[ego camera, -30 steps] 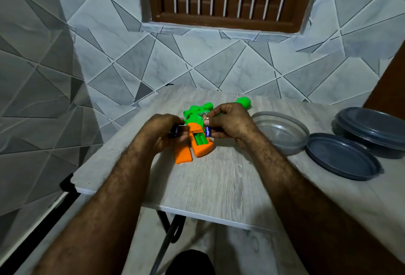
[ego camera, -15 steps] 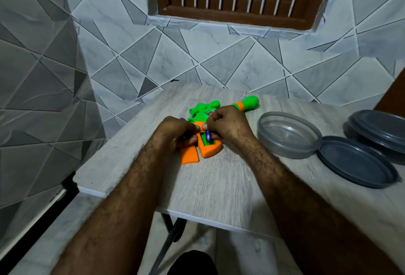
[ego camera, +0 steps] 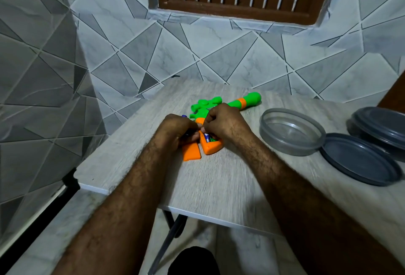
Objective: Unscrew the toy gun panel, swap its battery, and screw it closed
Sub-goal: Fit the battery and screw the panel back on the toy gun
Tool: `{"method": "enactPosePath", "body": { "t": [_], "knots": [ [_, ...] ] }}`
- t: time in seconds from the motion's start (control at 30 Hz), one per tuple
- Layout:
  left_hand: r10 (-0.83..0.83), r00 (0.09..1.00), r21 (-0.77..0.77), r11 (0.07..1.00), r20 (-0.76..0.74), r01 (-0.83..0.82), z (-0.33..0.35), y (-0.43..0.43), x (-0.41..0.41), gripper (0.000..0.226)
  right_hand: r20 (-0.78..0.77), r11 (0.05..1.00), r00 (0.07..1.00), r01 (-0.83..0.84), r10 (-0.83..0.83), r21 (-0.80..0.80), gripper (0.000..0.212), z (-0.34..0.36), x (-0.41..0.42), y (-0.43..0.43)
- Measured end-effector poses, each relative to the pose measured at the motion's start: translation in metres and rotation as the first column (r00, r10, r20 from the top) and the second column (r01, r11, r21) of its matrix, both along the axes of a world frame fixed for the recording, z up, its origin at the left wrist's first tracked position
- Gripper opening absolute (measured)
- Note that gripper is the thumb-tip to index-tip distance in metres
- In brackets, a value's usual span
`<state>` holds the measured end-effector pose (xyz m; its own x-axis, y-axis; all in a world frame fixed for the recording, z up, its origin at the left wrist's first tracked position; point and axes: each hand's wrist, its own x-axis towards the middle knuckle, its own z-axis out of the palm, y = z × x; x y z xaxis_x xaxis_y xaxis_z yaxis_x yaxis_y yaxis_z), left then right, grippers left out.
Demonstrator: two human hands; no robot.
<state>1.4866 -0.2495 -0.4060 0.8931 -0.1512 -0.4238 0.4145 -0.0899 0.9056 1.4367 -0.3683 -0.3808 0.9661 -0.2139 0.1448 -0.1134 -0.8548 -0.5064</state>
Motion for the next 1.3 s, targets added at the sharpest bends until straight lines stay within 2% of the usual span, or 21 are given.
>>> {"method": "enactPosePath", "body": {
  "t": [0.37, 0.53, 0.6, 0.8, 0.93, 1.03, 1.17, 1.3],
  "knots": [
    [0.009, 1.0, -0.022, 1.0, 0.002, -0.009, -0.003, 0.001, 0.002, 0.006, -0.035, 0.999, 0.999, -0.012, 0.011, -0.032, 0.017, 0.0, -0.001, -0.003],
    [0.022, 0.999, -0.039, 0.999, 0.025, -0.021, -0.006, 0.0, 0.001, 0.017, -0.051, 0.985, 0.998, -0.028, 0.019, -0.172, 0.017, 0.005, -0.006, 0.001],
    [0.023, 0.999, -0.047, 0.999, 0.032, -0.022, -0.006, 0.0, 0.001, 0.016, -0.039, 0.983, 0.999, -0.024, 0.017, -0.183, 0.013, 0.005, -0.007, 0.001],
    [0.016, 0.999, -0.044, 0.999, 0.031, -0.015, -0.002, -0.001, -0.001, 0.014, -0.233, 0.954, 0.966, -0.172, 0.114, -0.246, 0.024, 0.012, -0.007, -0.005],
    [0.004, 1.0, -0.037, 0.999, 0.031, -0.003, -0.002, -0.002, -0.002, 0.012, -0.275, 0.909, 0.953, -0.225, 0.129, -0.352, 0.025, 0.01, -0.001, -0.003],
    [0.011, 0.999, -0.024, 1.0, 0.039, -0.01, -0.003, -0.002, -0.001, 0.011, -0.302, 0.889, 0.941, -0.266, 0.155, -0.374, 0.024, 0.013, 0.002, -0.004],
    [0.016, 0.999, -0.034, 0.999, 0.047, -0.014, -0.005, -0.001, 0.0, 0.011, -0.231, 0.848, 0.951, -0.291, 0.205, -0.444, 0.023, 0.012, 0.001, -0.004],
    [0.003, 0.999, -0.048, 0.999, 0.054, 0.0, -0.005, -0.003, -0.001, 0.018, -0.129, 0.876, 0.971, -0.236, 0.2, -0.421, 0.02, 0.003, -0.004, -0.008]
  ]
}}
